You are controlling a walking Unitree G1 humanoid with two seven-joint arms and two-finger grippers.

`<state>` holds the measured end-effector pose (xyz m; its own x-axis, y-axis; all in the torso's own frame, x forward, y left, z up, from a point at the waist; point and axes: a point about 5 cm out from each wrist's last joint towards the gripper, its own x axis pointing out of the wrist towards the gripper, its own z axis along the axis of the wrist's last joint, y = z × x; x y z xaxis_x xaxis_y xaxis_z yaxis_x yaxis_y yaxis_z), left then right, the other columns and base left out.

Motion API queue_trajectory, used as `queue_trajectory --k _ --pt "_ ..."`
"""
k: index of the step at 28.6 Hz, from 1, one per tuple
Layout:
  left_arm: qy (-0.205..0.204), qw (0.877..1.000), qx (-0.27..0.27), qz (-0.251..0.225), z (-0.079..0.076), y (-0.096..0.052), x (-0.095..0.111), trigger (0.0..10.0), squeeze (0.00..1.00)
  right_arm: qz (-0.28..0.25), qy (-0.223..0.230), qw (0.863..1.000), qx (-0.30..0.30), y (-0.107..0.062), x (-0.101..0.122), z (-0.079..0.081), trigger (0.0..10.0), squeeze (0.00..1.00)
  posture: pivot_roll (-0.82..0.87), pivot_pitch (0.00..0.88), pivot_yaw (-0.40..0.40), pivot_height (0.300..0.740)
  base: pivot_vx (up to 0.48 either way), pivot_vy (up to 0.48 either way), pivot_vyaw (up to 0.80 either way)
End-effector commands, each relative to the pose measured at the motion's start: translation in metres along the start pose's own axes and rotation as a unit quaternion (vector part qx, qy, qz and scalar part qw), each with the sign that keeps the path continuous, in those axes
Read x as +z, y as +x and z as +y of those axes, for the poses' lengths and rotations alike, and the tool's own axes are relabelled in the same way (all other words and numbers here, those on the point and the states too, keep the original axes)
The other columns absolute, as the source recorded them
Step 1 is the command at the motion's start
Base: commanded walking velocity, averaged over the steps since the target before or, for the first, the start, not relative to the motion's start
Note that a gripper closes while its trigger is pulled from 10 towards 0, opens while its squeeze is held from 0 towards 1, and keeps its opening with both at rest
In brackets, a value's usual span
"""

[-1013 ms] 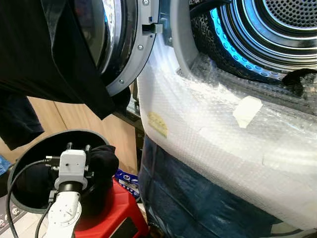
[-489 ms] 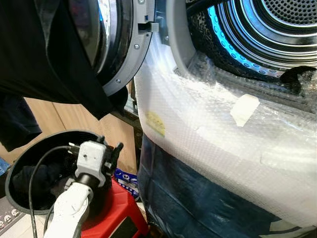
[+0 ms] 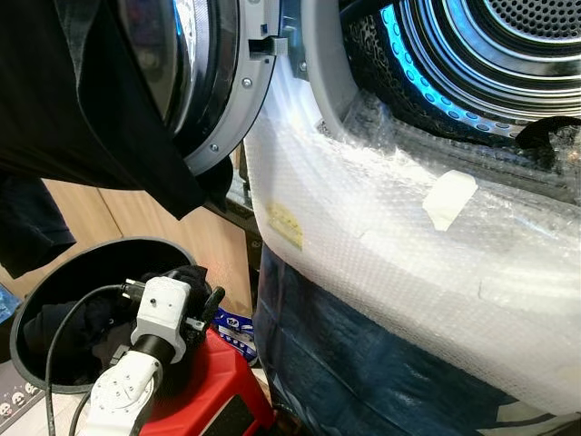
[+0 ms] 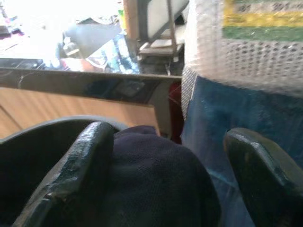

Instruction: Clothes washing

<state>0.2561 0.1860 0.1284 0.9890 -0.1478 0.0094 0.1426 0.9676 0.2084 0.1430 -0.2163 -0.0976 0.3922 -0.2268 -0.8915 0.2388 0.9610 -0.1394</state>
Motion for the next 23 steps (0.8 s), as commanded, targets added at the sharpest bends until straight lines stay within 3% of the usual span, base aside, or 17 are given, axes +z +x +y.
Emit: queue_trajectory --k 1,11,13,20,21,22,23 --pt "0.002 1.000 0.007 0.003 0.004 -0.004 0.002 10.0 1.00 0.010 0.004 1.000 -0.004 0.000 -0.006 -0.003 10.0 0.00 0.12 0.135 0.005 0.740 0.000 0.000 0.00" --pt "0.011 0.999 0.025 0.025 0.008 -0.007 -0.004 10.0 1.00 0.016 0.003 1.000 0.003 -0.001 -0.011 0.001 10.0 0.00 0.12 0.115 0.021 0.740 0.000 0.000 0.00" --pt "-0.003 0.998 0.048 0.031 0.012 -0.005 -0.004 10.0 1.00 0.016 0.004 1.000 0.004 -0.001 -0.011 0.002 10.0 0.00 0.12 0.112 0.023 0.740 0.000 0.000 0.00" --pt "0.015 0.992 0.110 0.054 0.025 -0.004 -0.009 10.0 1.00 0.014 -0.001 1.000 0.008 -0.001 -0.010 0.005 10.0 0.00 0.12 0.094 0.028 0.740 0.000 0.000 0.00" --pt "0.018 0.992 0.107 0.057 0.025 -0.004 -0.010 10.0 0.85 0.014 -0.003 1.000 0.009 -0.001 -0.009 0.005 10.0 0.00 0.12 0.091 0.028 0.740 0.000 0.000 0.00" --pt "0.020 0.993 0.104 0.058 0.024 -0.003 -0.010 10.0 0.85 0.014 -0.005 1.000 0.009 -0.001 -0.009 0.006 10.0 0.00 0.12 0.091 0.028 0.740 0.000 0.000 0.00" --pt "0.022 0.993 0.098 0.067 0.021 -0.002 -0.013 10.0 0.00 0.014 -0.016 1.000 0.013 -0.001 -0.009 0.007 10.0 0.00 0.12 0.078 0.031 0.740 0.000 0.000 0.00"
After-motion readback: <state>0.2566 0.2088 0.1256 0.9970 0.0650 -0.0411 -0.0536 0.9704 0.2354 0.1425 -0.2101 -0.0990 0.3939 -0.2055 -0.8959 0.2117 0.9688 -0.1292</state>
